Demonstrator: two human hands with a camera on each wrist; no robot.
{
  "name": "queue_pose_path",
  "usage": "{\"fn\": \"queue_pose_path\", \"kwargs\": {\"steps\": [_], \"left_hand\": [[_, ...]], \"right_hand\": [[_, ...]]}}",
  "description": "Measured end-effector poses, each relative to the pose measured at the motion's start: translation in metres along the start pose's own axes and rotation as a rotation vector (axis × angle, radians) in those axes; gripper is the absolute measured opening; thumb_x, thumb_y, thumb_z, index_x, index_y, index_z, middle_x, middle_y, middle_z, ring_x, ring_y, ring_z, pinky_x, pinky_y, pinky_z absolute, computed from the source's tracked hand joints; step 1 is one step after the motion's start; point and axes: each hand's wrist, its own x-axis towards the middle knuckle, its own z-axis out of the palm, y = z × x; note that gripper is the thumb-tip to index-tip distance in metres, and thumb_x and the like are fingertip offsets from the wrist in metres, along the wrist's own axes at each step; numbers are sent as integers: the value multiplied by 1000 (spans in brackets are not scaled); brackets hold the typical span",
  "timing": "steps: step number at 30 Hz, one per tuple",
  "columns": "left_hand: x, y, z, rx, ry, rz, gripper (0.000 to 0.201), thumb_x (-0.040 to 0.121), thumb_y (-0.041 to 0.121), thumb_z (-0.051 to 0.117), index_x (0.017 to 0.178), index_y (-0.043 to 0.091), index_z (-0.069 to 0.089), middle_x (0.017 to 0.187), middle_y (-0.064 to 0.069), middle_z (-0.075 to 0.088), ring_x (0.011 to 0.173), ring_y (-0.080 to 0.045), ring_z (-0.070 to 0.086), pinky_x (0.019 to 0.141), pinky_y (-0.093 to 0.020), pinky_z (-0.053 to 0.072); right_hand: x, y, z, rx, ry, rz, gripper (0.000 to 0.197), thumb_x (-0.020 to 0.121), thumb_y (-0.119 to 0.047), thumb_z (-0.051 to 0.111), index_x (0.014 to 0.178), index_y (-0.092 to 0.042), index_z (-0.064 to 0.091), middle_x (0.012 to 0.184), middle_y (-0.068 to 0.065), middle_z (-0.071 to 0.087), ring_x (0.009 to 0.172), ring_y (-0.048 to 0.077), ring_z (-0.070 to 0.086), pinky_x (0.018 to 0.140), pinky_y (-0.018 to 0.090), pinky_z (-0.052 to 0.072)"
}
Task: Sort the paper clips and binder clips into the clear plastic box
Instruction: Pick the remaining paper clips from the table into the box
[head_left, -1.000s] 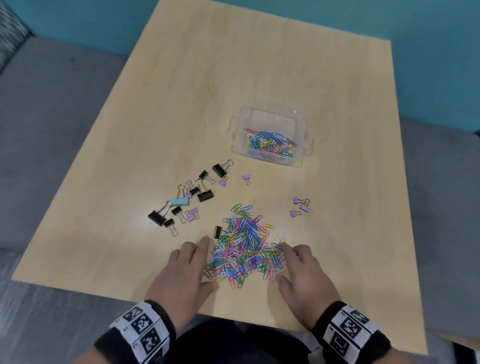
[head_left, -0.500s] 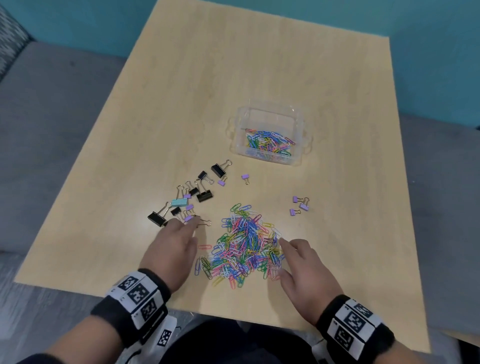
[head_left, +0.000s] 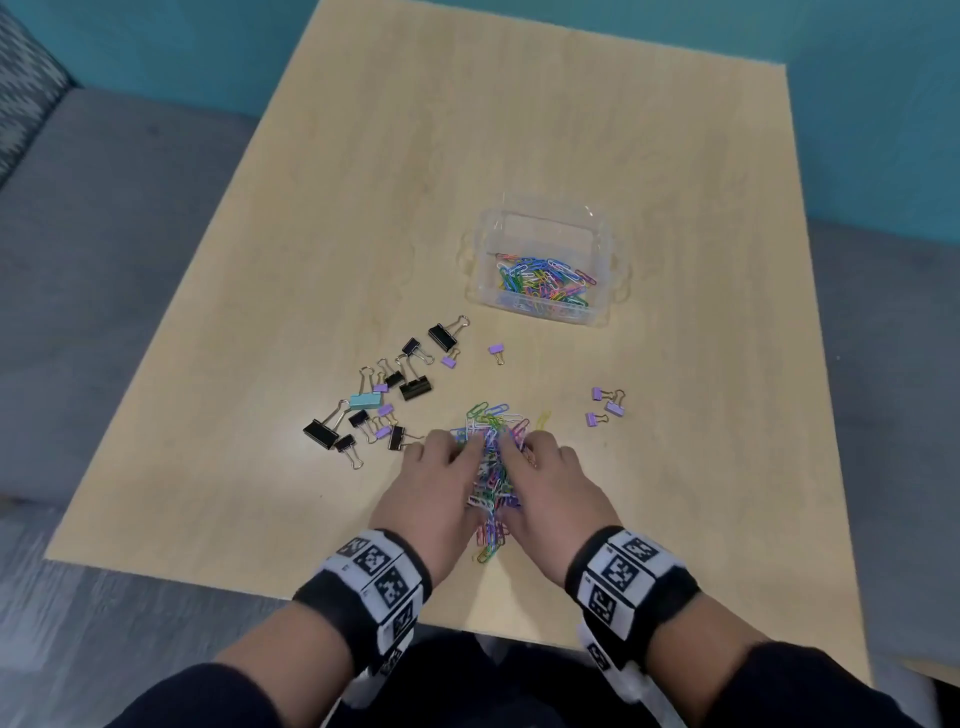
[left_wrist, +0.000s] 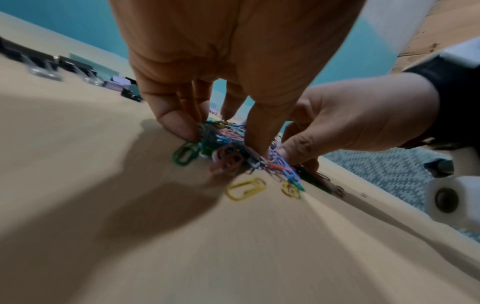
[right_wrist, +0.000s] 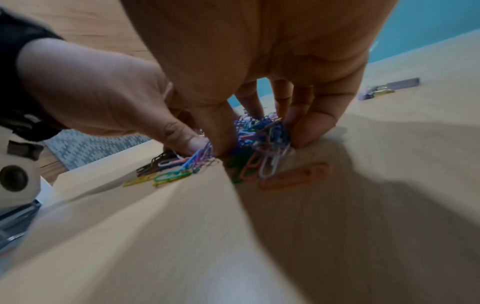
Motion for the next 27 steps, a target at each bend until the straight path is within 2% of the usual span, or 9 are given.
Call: {"fn": "queue_pose_path", "kwargs": {"steps": [4,8,13,14,16,17,19,24,27], "left_hand": [[17,3,-7,59,8,25,48,86,24,57,131,26,40,112,-4,41,95,-25,42,80,-37,46],[21,0,-8,93,59,74,22,85,15,55,106,21,53,96,-4,46,75,-22,42,60,-36,41],[21,-1,-11,164,20,121,31,61,5,76,73,18,51,73,-1,45,54,-20,41,44,-29,25],[19,0,-12,137,19,120,29,63,8,76,76,19,52,76,-1,46,57,-22,46,43,-31,29],[18,3,-11,43,10,96,29,80,26,67,106,23,56,96,-2,49,78,-25,54,58,-35,45],[17,5,-10,25,-24,82,42,85,34,61,124,27,48,107,-2,47,91,-25,52,69,-35,47],[18,7,-8,70,-70,83,53,88,37,55,137,29,36,116,-2,43,102,-25,47,79,-35,45],[23,6,-5,40,19,140,15,87,20,60,101,16,57,101,-5,50,84,-28,55,65,-37,47],[23,1,-7,1,33,127,14,76,9,70,83,14,59,90,-3,54,67,-27,57,53,-36,48]], "right_hand": [[14,1,0,-38,46,-22,50,85,-18,59,131,-20,39,122,7,42,104,29,44,59,34,39],[14,10,2,-70,73,-61,49,64,-6,75,99,-21,44,95,5,46,76,25,47,47,31,27],[14,16,-2,-1,98,-45,35,71,-2,68,88,-18,43,88,6,44,63,24,37,49,32,30],[13,16,-4,26,104,-36,28,76,-4,66,88,-16,45,88,7,44,62,25,35,50,33,30],[11,17,-7,63,94,-26,15,85,-10,61,94,-13,50,93,8,45,64,25,33,54,33,30],[10,18,-8,75,85,-23,13,87,-13,59,98,-12,51,95,7,45,66,25,33,56,32,30],[9,20,-10,112,71,-13,13,90,-17,56,102,-14,51,98,5,43,68,24,35,57,31,31],[10,27,-12,216,39,57,1,91,-17,50,92,-16,50,90,-3,40,70,25,45,59,35,37],[10,32,-13,293,21,84,5,88,-14,48,84,-17,48,84,-3,42,70,25,48,60,35,38]]}}
